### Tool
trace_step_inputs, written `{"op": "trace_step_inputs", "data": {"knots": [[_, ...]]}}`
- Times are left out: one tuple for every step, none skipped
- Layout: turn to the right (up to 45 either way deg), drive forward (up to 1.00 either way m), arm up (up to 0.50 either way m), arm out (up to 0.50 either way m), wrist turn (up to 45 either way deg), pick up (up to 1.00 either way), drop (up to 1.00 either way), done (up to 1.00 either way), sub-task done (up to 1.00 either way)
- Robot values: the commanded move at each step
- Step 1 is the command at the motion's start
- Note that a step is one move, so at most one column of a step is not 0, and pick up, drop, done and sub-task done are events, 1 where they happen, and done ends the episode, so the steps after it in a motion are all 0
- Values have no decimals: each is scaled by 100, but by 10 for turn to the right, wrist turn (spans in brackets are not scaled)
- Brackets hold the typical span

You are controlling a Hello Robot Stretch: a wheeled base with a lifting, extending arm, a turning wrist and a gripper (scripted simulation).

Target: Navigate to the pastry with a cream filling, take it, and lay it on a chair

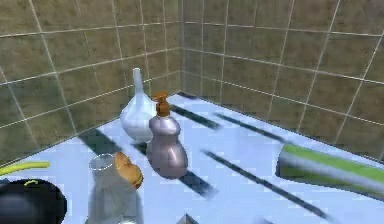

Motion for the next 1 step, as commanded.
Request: {"op": "trace_step_inputs", "data": {"knots": [[-450, 0, 0, 0, 0, 0, 0, 0, 0]]}}
